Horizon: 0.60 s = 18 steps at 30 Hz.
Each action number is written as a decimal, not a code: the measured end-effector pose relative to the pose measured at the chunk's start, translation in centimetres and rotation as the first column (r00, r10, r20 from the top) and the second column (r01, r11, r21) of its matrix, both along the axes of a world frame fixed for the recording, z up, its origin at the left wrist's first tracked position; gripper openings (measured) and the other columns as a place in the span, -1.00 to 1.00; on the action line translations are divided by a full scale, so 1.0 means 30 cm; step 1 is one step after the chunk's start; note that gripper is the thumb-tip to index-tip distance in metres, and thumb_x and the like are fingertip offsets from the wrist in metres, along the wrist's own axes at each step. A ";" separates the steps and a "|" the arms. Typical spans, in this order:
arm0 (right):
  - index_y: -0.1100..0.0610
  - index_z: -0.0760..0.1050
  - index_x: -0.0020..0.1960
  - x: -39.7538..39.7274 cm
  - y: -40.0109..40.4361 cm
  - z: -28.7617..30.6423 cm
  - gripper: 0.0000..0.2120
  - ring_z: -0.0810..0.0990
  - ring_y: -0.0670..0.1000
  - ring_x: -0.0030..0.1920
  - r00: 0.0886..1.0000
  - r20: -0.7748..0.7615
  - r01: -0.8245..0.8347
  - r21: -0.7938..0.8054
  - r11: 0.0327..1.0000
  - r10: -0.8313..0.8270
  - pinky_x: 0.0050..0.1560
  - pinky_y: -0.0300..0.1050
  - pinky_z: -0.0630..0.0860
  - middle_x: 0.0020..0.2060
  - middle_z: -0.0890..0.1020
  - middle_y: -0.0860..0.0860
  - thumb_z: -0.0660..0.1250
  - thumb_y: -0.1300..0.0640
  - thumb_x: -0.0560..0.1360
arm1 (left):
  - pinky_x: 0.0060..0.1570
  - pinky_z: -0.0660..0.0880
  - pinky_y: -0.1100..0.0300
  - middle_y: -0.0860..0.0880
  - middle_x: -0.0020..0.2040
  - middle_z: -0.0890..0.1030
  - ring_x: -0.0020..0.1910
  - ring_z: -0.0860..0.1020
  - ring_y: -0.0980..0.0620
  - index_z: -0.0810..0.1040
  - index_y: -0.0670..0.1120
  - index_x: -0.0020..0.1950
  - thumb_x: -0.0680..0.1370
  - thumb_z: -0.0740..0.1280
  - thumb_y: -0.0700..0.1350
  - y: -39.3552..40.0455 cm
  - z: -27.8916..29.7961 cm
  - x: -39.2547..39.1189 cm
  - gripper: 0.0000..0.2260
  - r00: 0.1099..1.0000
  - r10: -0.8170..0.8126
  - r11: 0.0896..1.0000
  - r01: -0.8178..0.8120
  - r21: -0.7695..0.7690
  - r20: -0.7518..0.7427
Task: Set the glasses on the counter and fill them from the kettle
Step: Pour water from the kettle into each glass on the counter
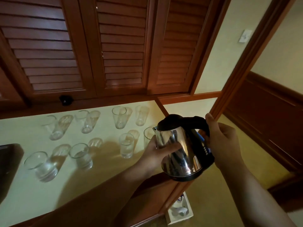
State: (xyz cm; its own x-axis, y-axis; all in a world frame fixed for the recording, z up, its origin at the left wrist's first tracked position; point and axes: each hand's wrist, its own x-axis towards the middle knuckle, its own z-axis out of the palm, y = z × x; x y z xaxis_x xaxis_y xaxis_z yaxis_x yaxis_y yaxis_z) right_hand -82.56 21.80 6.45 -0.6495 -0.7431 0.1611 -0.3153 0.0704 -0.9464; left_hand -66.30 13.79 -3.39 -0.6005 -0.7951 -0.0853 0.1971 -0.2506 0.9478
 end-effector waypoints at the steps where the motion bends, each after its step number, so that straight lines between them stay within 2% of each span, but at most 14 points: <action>1: 0.28 0.65 -0.20 -0.008 -0.005 -0.001 -0.38 0.49 0.13 -0.39 1.000 -0.009 -0.009 0.007 1.000 0.009 -0.24 0.06 0.43 -0.41 0.53 0.26 0.27 -0.26 0.64 | -0.21 0.68 0.20 -0.01 -0.05 0.80 -0.07 0.79 0.03 0.63 -0.04 0.22 0.42 0.64 -0.11 -0.006 0.000 -0.008 -0.59 1.000 -0.014 1.000 0.014 0.019 -0.013; 3: 0.36 0.60 -0.18 -0.017 -0.018 0.001 -0.33 0.41 0.13 -0.40 1.000 -0.017 -0.023 0.034 0.999 0.024 -0.23 0.10 0.37 -0.43 0.45 0.23 0.27 -0.28 0.63 | -0.27 0.63 0.24 0.01 -0.17 0.77 -0.18 0.76 0.05 0.63 -0.09 0.19 0.42 0.59 -0.10 -0.011 -0.001 -0.022 -0.64 0.999 -0.028 0.998 0.029 0.059 -0.017; 4: 0.41 0.56 -0.16 -0.019 -0.024 0.004 -0.30 0.37 0.13 -0.40 0.999 -0.017 -0.027 0.055 0.998 0.028 -0.21 0.09 0.35 -0.42 0.43 0.19 0.26 -0.29 0.63 | -0.24 0.61 0.20 0.01 -0.21 0.74 -0.16 0.73 -0.02 0.65 -0.08 0.15 0.40 0.61 -0.05 -0.012 -0.010 -0.028 -0.63 0.999 -0.040 0.996 0.042 0.075 -0.022; 5: 0.43 0.53 -0.15 -0.022 -0.034 0.005 -0.28 0.35 0.13 -0.40 0.999 -0.021 -0.027 0.078 0.997 0.028 -0.21 0.10 0.34 -0.41 0.43 0.18 0.26 -0.29 0.63 | -0.18 0.57 0.13 -0.01 -0.27 0.69 -0.11 0.66 -0.15 0.68 -0.02 0.06 0.36 0.65 0.03 -0.021 -0.023 -0.035 -0.66 0.998 -0.063 0.994 0.064 0.088 -0.017; 7: 0.37 0.47 -0.26 -0.025 -0.049 0.014 -0.29 0.34 0.13 -0.41 0.999 -0.033 -0.016 0.121 0.993 0.020 -0.21 0.09 0.33 -0.43 0.41 0.17 0.25 -0.29 0.64 | -0.09 0.45 0.05 -0.07 -0.36 0.58 -0.03 0.49 -0.23 0.70 0.05 -0.16 0.29 0.65 0.12 -0.023 -0.032 -0.039 -0.74 0.997 -0.081 0.989 0.080 0.122 -0.002; 8: 0.28 0.48 -0.31 -0.025 -0.056 0.018 -0.34 0.34 0.12 -0.41 0.999 -0.040 -0.007 0.132 0.991 0.012 -0.22 0.07 0.33 -0.44 0.41 0.16 0.25 -0.28 0.64 | -0.07 0.46 0.04 -0.18 -0.30 0.60 0.01 0.49 -0.25 0.72 0.05 -0.14 0.28 0.64 0.13 -0.027 -0.037 -0.041 -0.73 0.997 -0.080 0.987 0.077 0.142 0.012; 9: 0.22 0.50 -0.32 -0.022 -0.063 0.021 -0.39 0.34 0.12 -0.41 0.999 -0.048 -0.003 0.140 0.990 0.010 -0.23 0.07 0.33 -0.44 0.42 0.16 0.25 -0.27 0.64 | -0.04 0.49 0.03 -0.30 -0.12 0.63 0.04 0.51 -0.26 0.72 0.03 -0.03 0.27 0.65 0.14 -0.032 -0.044 -0.046 -0.64 0.997 -0.081 0.985 0.078 0.154 0.017; 10: 0.19 0.52 -0.31 -0.018 -0.070 0.025 -0.41 0.35 0.12 -0.41 0.998 -0.058 -0.006 0.148 0.989 0.015 -0.23 0.07 0.33 -0.44 0.43 0.16 0.26 -0.27 0.64 | 0.01 0.53 -0.01 -0.34 0.05 0.61 0.07 0.55 -0.28 0.69 -0.02 0.10 0.25 0.66 0.16 -0.036 -0.052 -0.048 -0.50 0.997 -0.081 0.985 0.078 0.156 0.018; 11: 0.18 0.52 -0.32 -0.015 -0.074 0.028 -0.42 0.35 0.12 -0.41 0.997 -0.071 -0.009 0.159 0.987 0.021 -0.23 0.07 0.33 -0.44 0.43 0.16 0.26 -0.27 0.64 | 0.07 0.55 -0.08 -0.35 0.14 0.59 0.08 0.58 -0.32 0.65 -0.06 0.19 0.25 0.67 0.17 -0.038 -0.057 -0.050 -0.39 0.997 -0.076 0.985 0.074 0.155 0.007; 12: 0.18 0.51 -0.33 -0.012 -0.079 0.031 -0.42 0.35 0.12 -0.42 0.996 -0.083 -0.012 0.165 0.986 0.026 -0.23 0.07 0.32 -0.44 0.43 0.17 0.26 -0.26 0.64 | 0.14 0.57 -0.18 -0.33 0.13 0.59 0.10 0.61 -0.38 0.62 -0.08 0.24 0.25 0.66 0.17 -0.039 -0.057 -0.048 -0.35 0.997 -0.072 0.985 0.071 0.158 0.002; 14: 0.19 0.50 -0.34 -0.012 -0.085 0.034 -0.41 0.35 0.10 -0.43 0.994 -0.105 -0.010 0.176 0.984 0.029 -0.24 0.06 0.32 -0.44 0.43 0.18 0.26 -0.25 0.65 | 0.25 0.57 -0.37 -0.27 -0.06 0.63 0.17 0.65 -0.42 0.60 -0.10 0.25 0.26 0.62 0.16 -0.042 -0.057 -0.043 -0.35 0.997 -0.078 0.983 0.079 0.163 -0.011; 16: 0.19 0.50 -0.34 -0.009 -0.092 0.037 -0.41 0.34 0.10 -0.44 0.993 -0.114 -0.015 0.191 0.982 0.037 -0.25 0.06 0.31 -0.45 0.43 0.17 0.26 -0.25 0.65 | 0.27 0.53 -0.48 -0.08 -0.28 0.62 0.04 0.68 -0.28 0.59 -0.11 0.28 0.26 0.61 0.17 -0.050 -0.063 -0.037 -0.32 0.995 -0.095 0.982 0.098 0.162 -0.027; 18: 0.20 0.50 -0.34 -0.009 -0.100 0.040 -0.40 0.34 0.11 -0.44 0.991 -0.126 -0.017 0.209 0.978 0.045 -0.26 0.06 0.31 -0.44 0.42 0.18 0.26 -0.27 0.64 | 0.29 0.53 -0.47 0.03 -0.33 0.64 -0.08 0.71 -0.07 0.58 -0.10 0.31 0.28 0.61 0.17 -0.054 -0.074 -0.035 -0.32 0.992 -0.123 0.977 0.127 0.170 -0.033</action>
